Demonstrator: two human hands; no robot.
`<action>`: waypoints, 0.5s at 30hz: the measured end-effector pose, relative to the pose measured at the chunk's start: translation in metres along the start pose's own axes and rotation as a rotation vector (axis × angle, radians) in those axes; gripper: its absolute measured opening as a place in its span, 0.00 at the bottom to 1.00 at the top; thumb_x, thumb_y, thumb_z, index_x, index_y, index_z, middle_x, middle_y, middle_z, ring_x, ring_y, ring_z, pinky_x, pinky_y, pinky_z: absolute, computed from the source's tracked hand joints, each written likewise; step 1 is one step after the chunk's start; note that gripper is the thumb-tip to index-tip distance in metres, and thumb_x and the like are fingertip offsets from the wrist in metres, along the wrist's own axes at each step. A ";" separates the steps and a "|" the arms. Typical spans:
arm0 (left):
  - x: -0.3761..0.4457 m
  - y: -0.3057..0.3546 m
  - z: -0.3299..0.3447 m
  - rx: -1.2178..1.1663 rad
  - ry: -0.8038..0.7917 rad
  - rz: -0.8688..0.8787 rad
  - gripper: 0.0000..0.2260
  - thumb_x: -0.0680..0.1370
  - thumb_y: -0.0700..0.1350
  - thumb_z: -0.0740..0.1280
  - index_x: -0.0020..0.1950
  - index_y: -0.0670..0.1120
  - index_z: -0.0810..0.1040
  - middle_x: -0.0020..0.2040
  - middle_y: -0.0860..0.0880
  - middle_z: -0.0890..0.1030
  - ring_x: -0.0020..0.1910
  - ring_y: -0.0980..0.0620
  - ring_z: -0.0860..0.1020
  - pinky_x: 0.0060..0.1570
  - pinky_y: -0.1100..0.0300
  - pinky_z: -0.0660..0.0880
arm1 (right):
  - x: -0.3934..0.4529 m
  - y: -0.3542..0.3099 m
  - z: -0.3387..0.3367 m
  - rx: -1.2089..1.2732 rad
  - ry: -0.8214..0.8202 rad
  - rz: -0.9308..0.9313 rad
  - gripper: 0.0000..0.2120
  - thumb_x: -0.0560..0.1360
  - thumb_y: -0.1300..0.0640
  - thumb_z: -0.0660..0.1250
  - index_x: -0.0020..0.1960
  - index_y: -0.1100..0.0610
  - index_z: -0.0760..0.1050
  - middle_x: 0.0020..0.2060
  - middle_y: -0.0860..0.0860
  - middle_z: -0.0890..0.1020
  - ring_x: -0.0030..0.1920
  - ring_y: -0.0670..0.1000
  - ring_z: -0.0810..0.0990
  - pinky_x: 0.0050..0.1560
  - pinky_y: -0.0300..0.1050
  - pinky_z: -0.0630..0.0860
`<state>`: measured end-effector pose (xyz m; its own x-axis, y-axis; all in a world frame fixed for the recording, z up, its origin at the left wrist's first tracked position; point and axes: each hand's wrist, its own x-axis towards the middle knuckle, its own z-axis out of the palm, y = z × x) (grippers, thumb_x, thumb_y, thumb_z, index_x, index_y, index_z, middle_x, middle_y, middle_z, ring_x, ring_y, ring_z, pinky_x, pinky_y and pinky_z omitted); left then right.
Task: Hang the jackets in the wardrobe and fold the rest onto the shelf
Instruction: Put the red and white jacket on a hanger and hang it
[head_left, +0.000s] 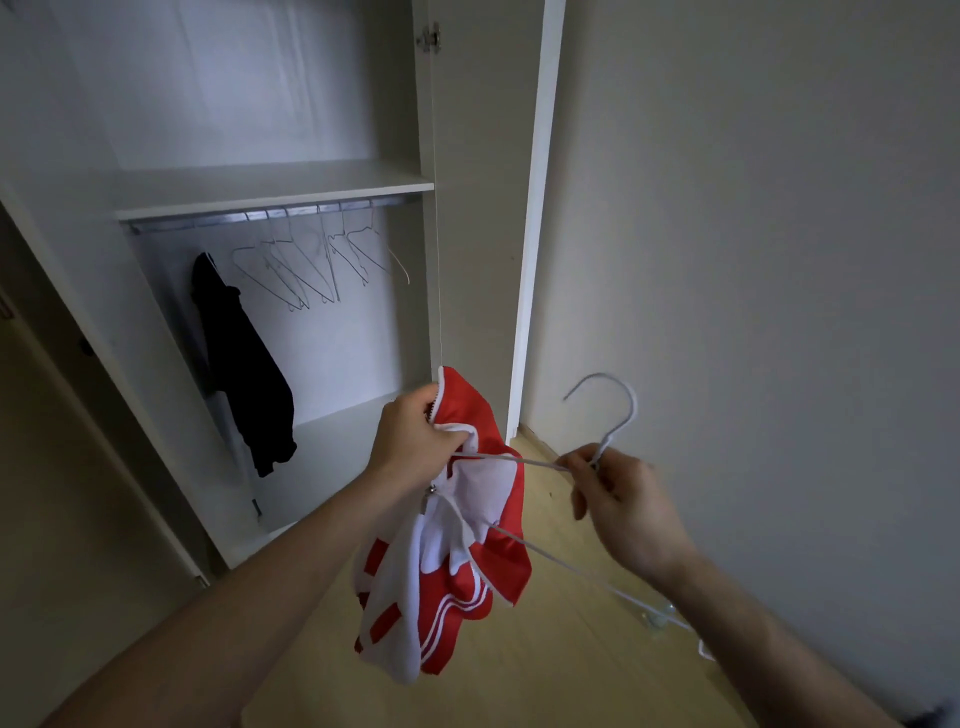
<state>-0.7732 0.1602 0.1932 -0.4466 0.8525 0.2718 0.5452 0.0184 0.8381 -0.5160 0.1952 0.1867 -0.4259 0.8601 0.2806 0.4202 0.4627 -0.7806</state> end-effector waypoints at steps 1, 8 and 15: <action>-0.001 0.006 0.002 -0.001 -0.013 0.024 0.11 0.62 0.42 0.79 0.35 0.52 0.79 0.32 0.59 0.82 0.31 0.63 0.78 0.29 0.73 0.69 | 0.000 -0.002 0.009 -0.026 -0.003 -0.021 0.13 0.85 0.50 0.62 0.44 0.49 0.80 0.31 0.45 0.82 0.29 0.45 0.78 0.31 0.38 0.73; -0.015 0.053 0.003 -0.084 -0.243 0.175 0.08 0.66 0.42 0.78 0.42 0.48 0.82 0.37 0.50 0.84 0.35 0.58 0.78 0.37 0.53 0.79 | 0.010 -0.006 0.041 0.046 0.060 -0.013 0.19 0.85 0.50 0.63 0.35 0.47 0.75 0.30 0.44 0.81 0.30 0.45 0.79 0.33 0.37 0.71; -0.015 0.053 -0.015 0.410 -0.519 0.499 0.13 0.70 0.53 0.70 0.53 0.52 0.84 0.58 0.55 0.76 0.59 0.53 0.73 0.61 0.56 0.69 | 0.005 0.004 0.029 0.409 0.155 -0.006 0.23 0.82 0.45 0.62 0.36 0.60 0.70 0.27 0.50 0.72 0.30 0.49 0.69 0.33 0.51 0.67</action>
<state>-0.7484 0.1408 0.2411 0.2464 0.9417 0.2291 0.8527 -0.3230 0.4105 -0.5399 0.1956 0.1684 -0.2888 0.8942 0.3422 0.0524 0.3716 -0.9269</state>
